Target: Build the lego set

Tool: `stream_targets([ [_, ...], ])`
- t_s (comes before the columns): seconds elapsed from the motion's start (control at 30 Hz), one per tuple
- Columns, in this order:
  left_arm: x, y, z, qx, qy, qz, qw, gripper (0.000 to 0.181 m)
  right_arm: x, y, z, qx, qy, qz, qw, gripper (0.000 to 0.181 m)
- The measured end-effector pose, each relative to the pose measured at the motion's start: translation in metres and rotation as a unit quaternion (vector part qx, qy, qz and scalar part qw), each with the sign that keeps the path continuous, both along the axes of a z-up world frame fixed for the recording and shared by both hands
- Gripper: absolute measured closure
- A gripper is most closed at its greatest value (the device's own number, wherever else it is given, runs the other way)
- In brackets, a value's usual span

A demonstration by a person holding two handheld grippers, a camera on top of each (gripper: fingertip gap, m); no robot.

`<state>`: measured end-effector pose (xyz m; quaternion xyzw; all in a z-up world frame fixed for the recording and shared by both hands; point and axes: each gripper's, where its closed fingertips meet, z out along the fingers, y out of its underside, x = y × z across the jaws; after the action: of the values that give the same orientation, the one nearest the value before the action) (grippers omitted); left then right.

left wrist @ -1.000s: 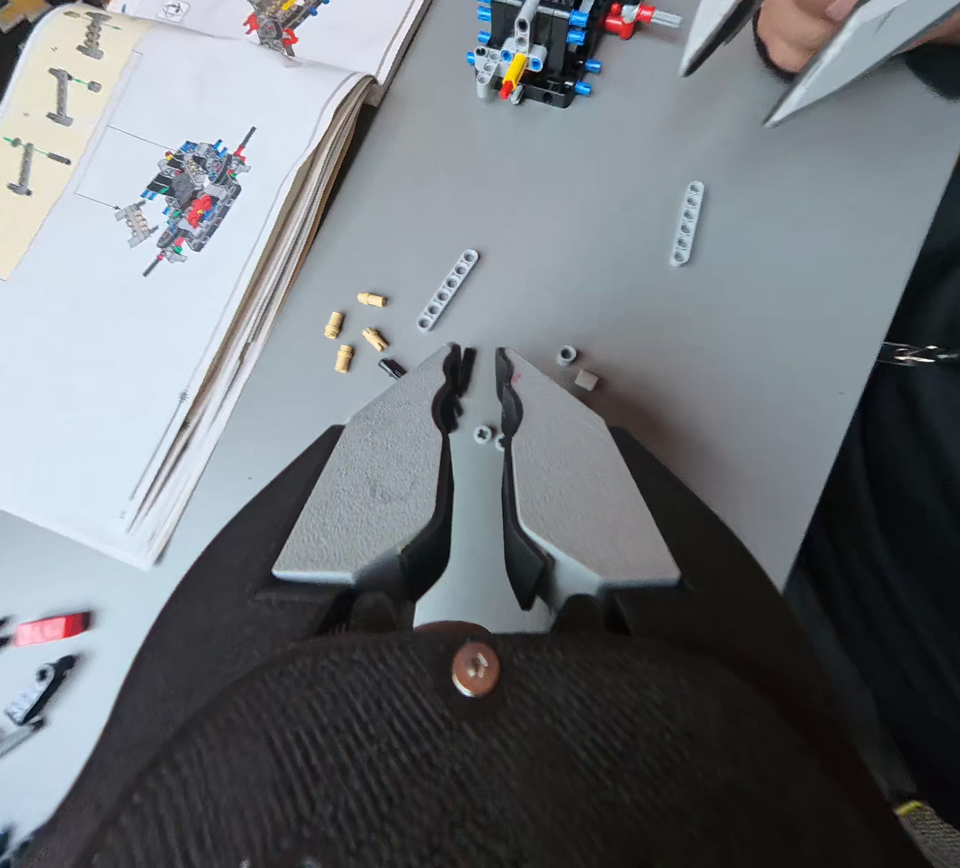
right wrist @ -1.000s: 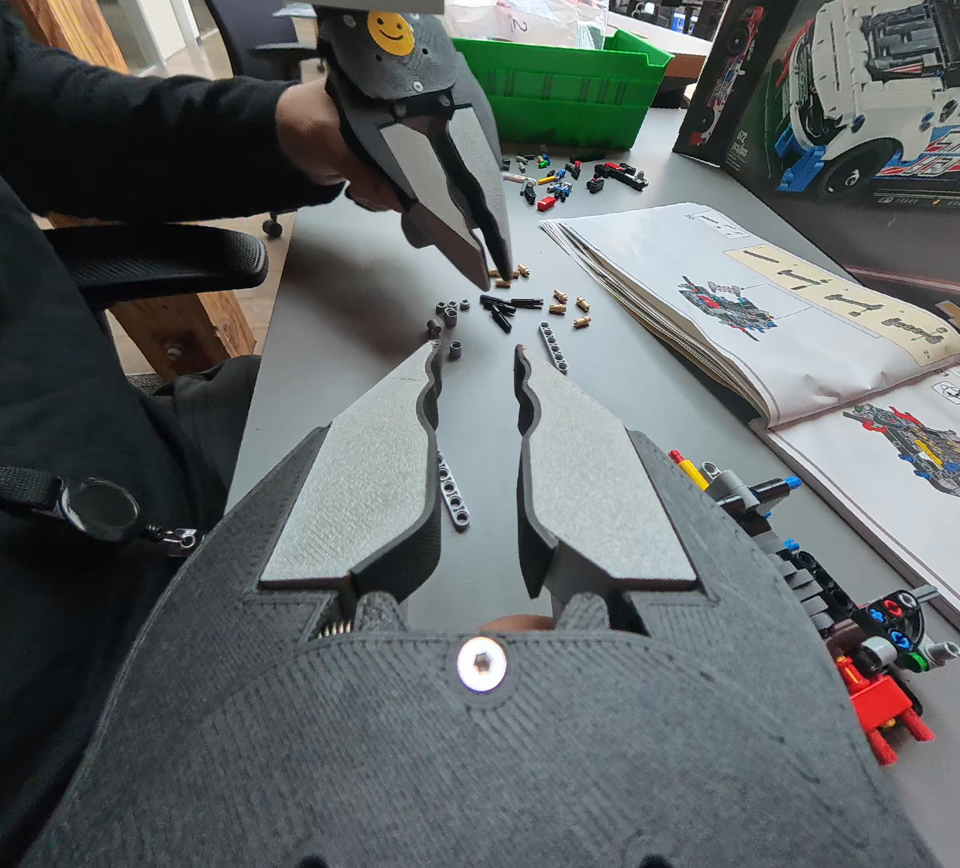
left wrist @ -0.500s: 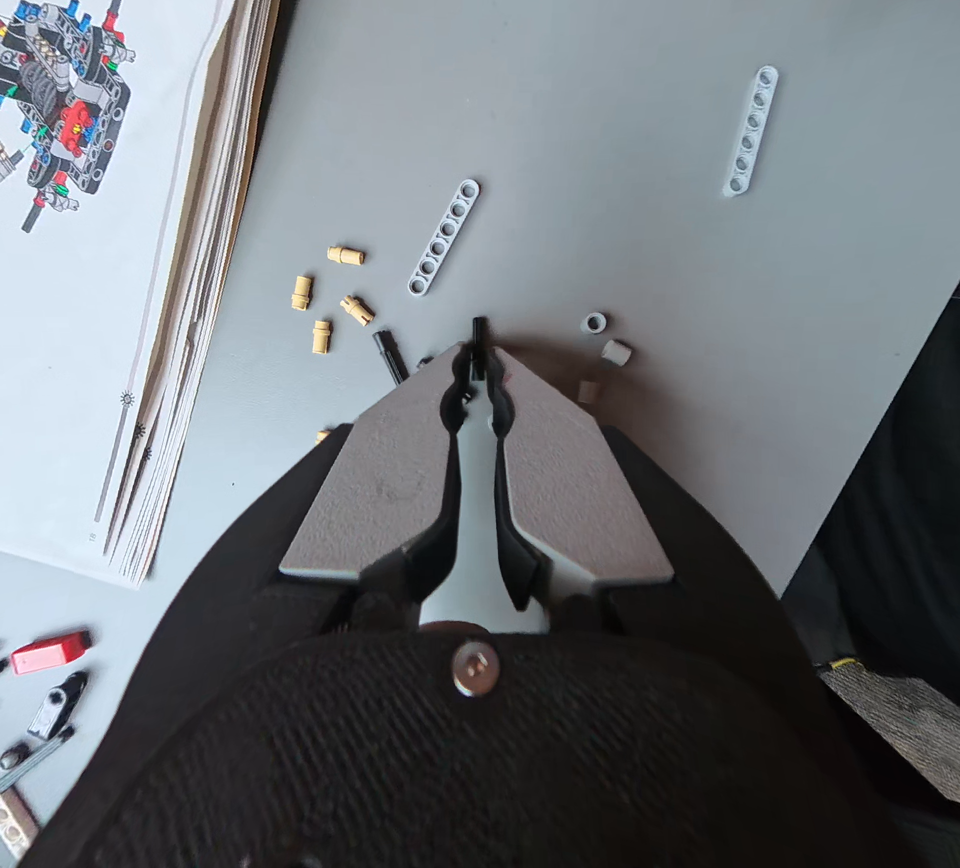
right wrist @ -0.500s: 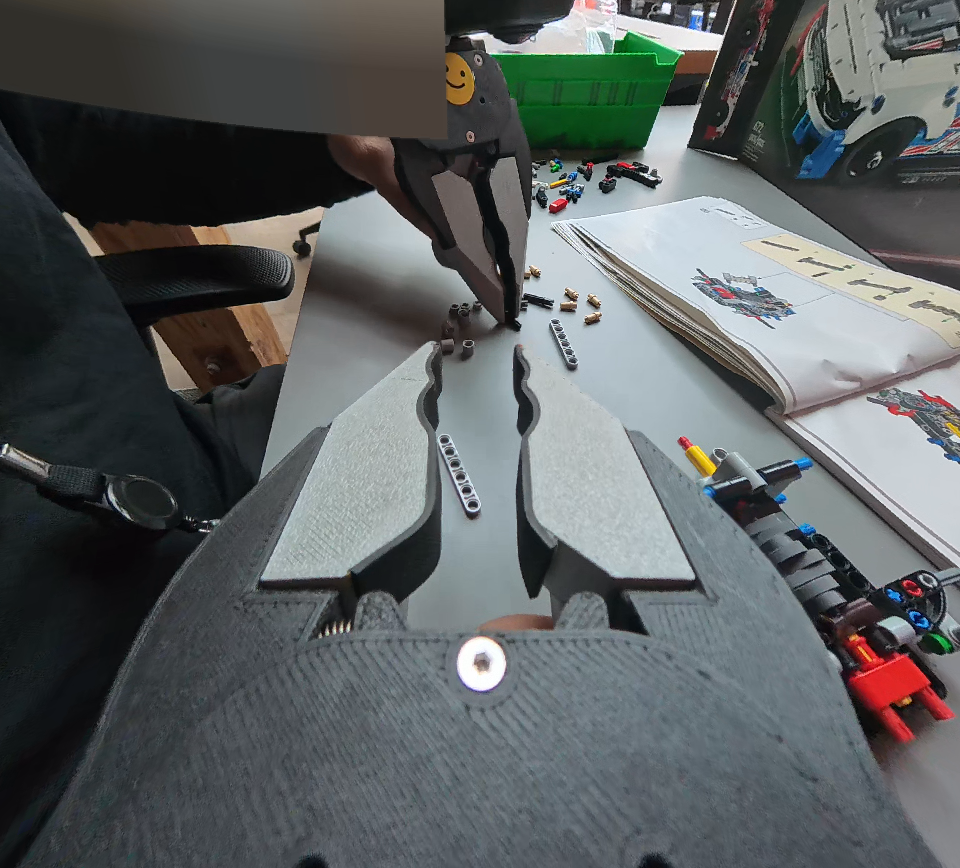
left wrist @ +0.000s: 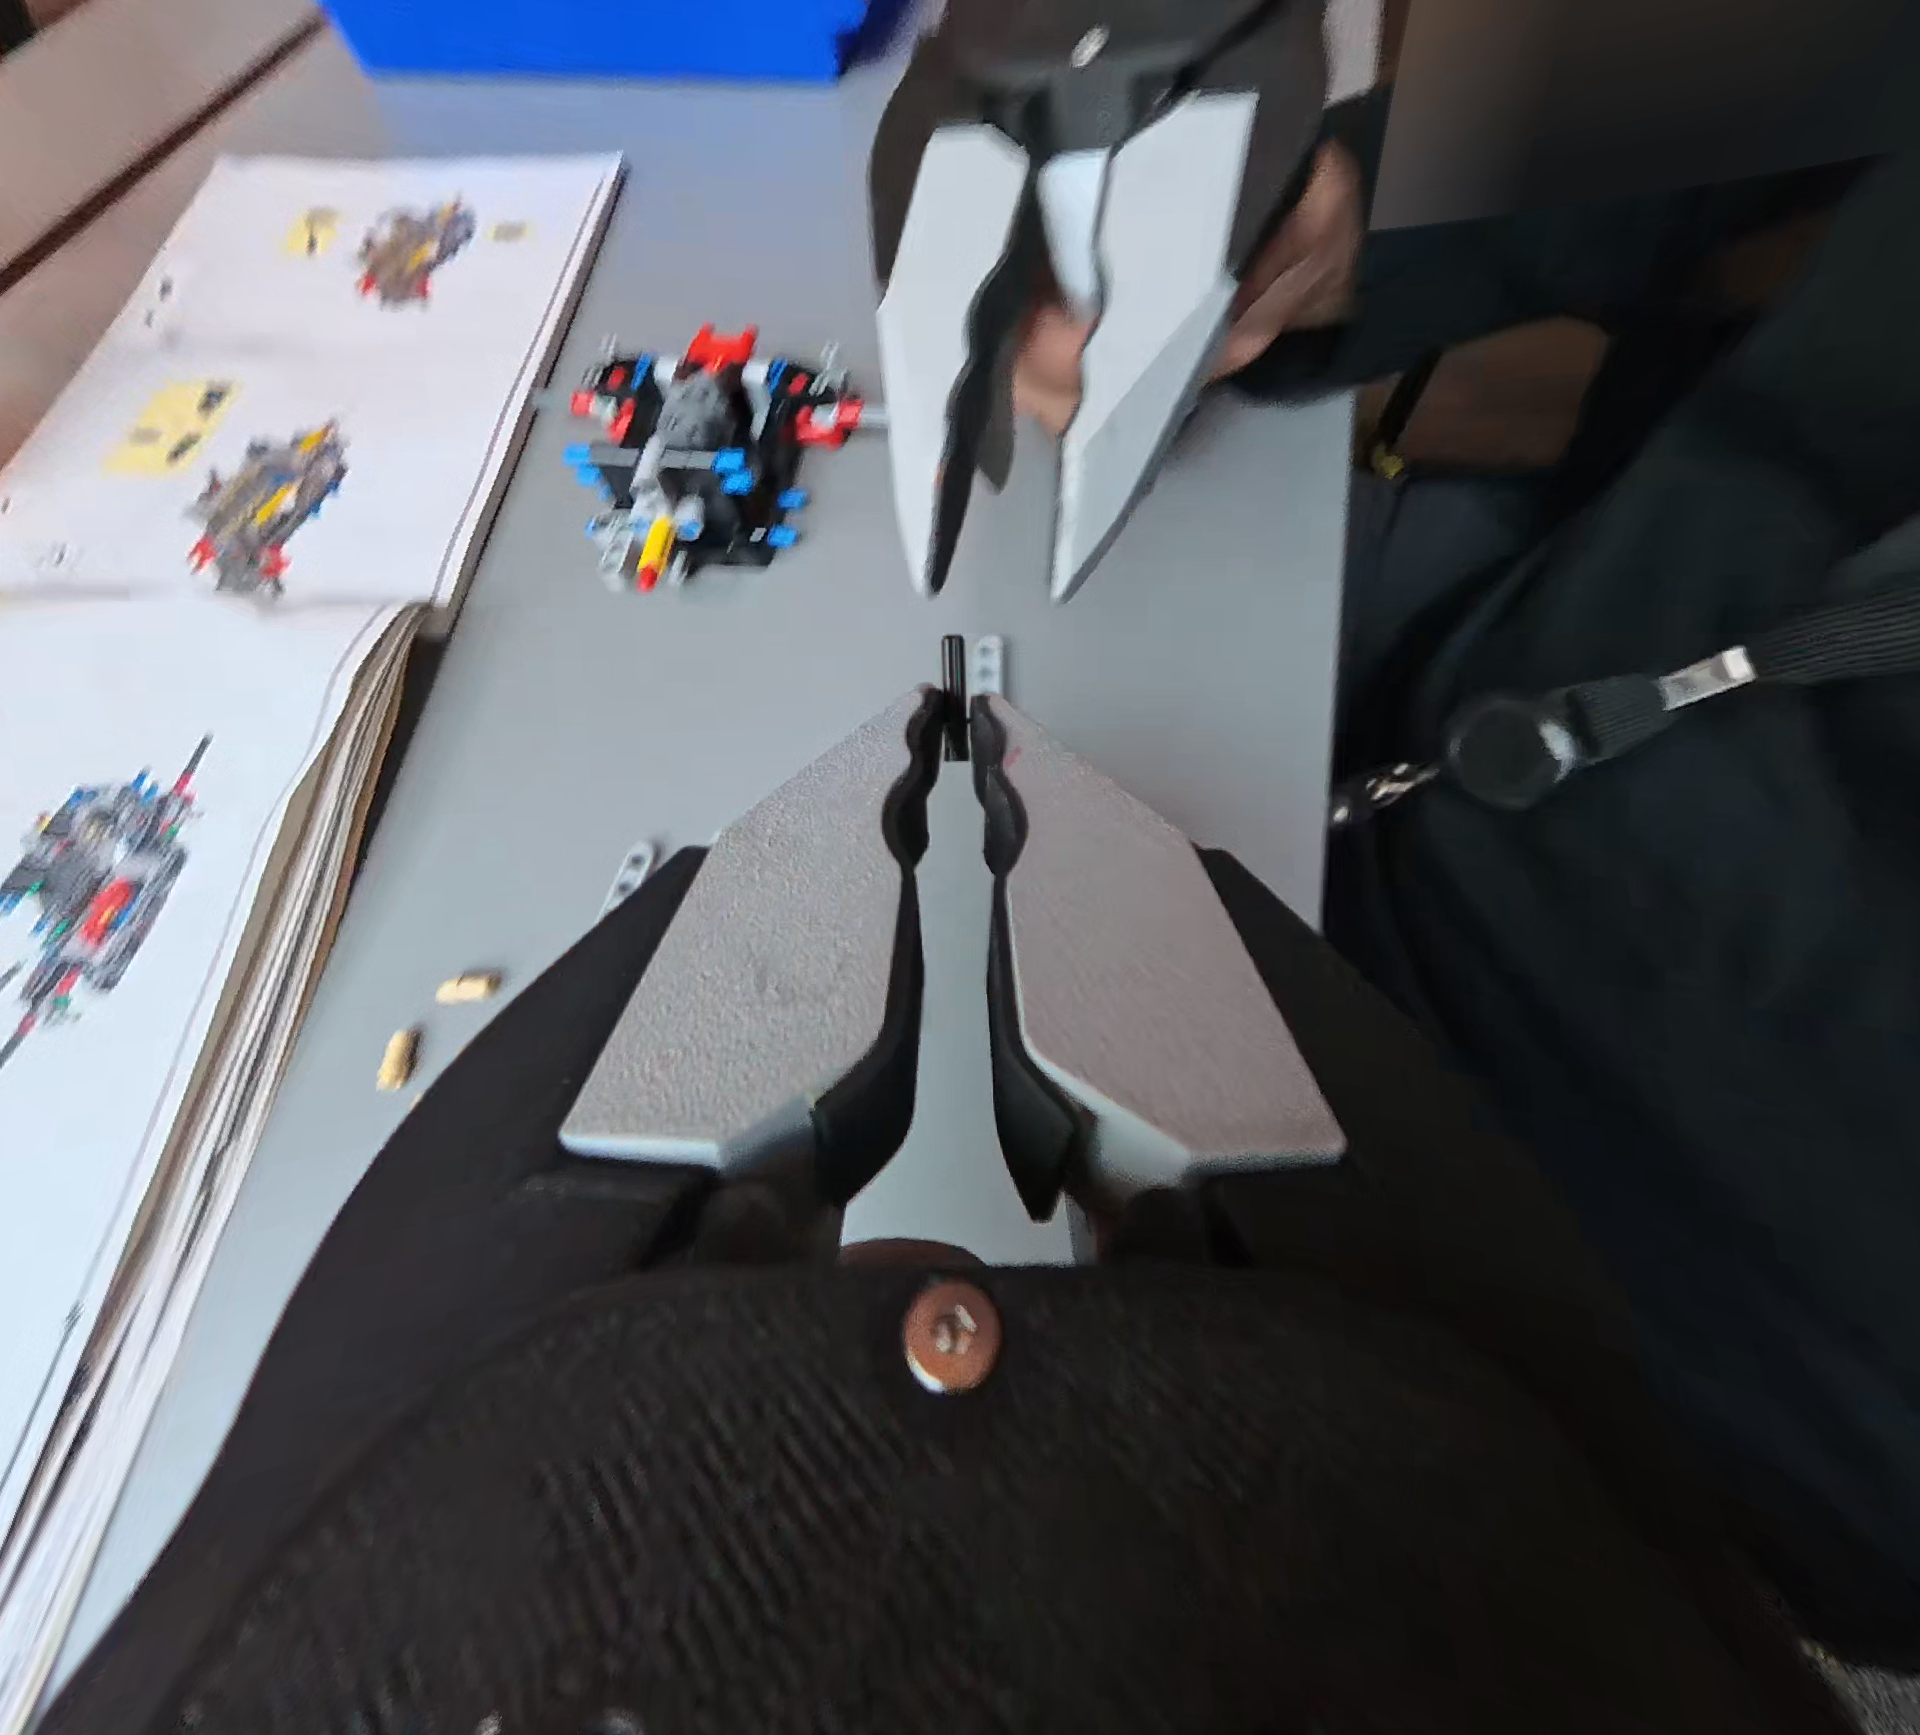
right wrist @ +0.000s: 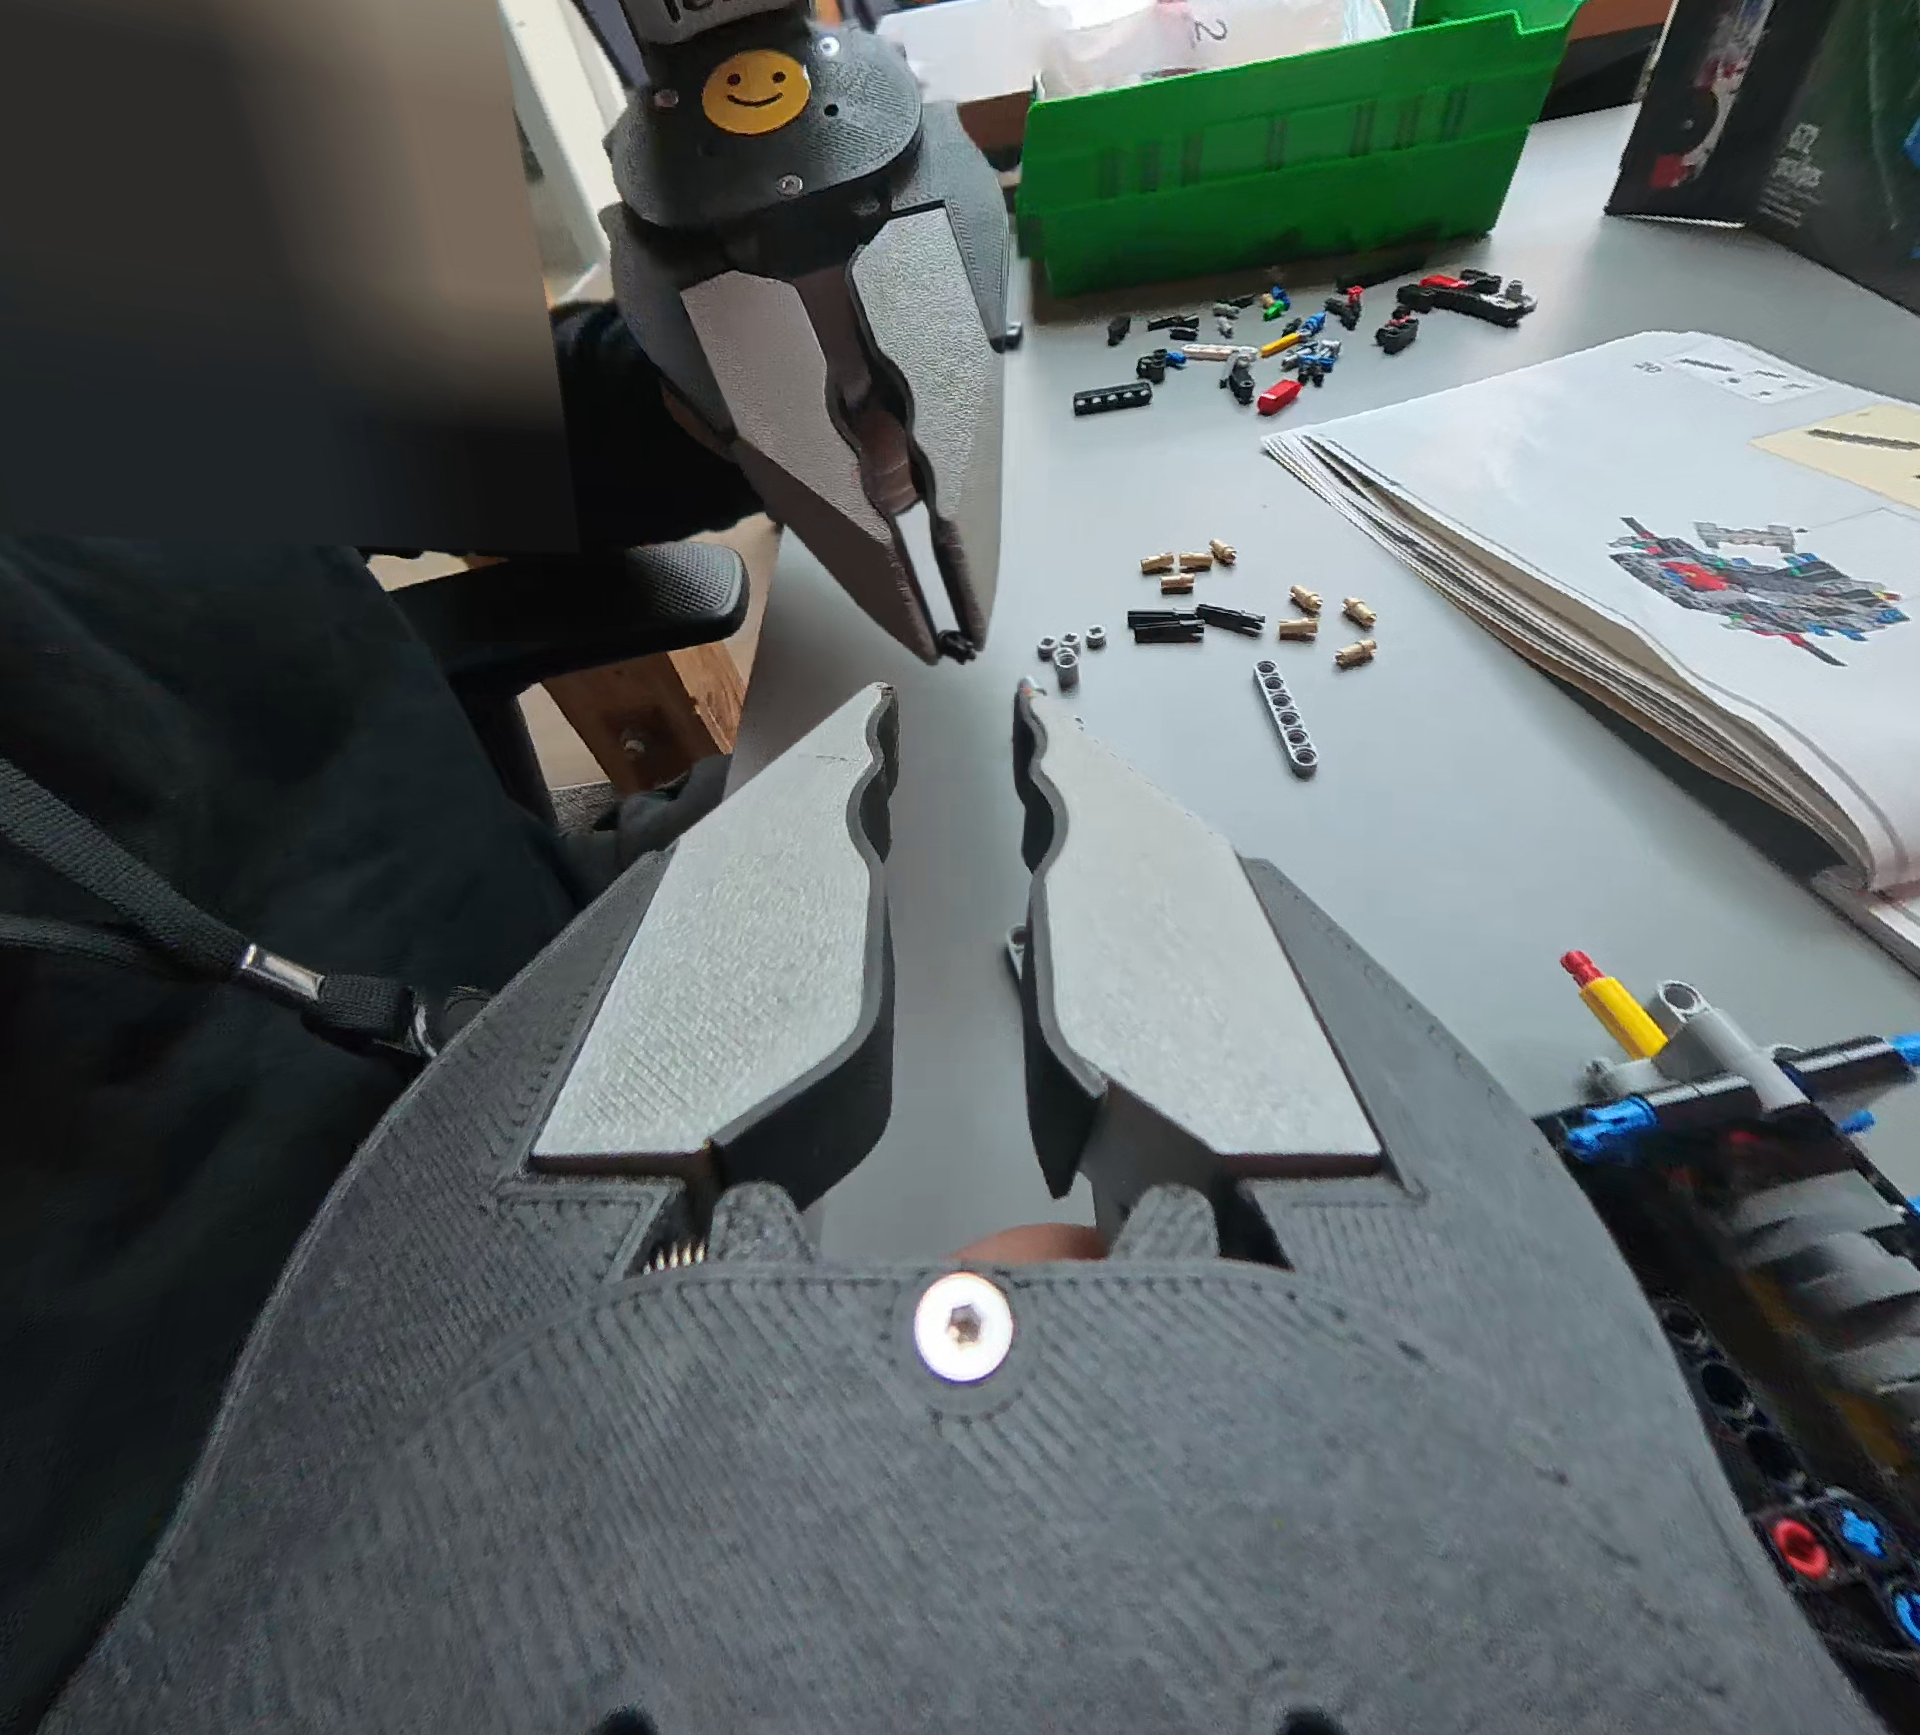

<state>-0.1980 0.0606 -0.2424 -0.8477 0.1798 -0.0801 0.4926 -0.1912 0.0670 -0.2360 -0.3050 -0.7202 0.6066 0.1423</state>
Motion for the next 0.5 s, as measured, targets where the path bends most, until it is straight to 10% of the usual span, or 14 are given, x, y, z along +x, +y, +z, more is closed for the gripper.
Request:
stream_targets([
  [0.03,0.006,0.001,0.005,0.018,-0.012,-0.007,1.0,0.179,0.001,-0.002,0.001,-0.001,0.002,0.004,1.0,0.164],
  [0.5,0.029,0.0,0.015,0.057,-0.077,-0.033,0.995,0.179,0.016,-0.014,0.015,-0.012,0.029,0.041,0.999,0.179],
])
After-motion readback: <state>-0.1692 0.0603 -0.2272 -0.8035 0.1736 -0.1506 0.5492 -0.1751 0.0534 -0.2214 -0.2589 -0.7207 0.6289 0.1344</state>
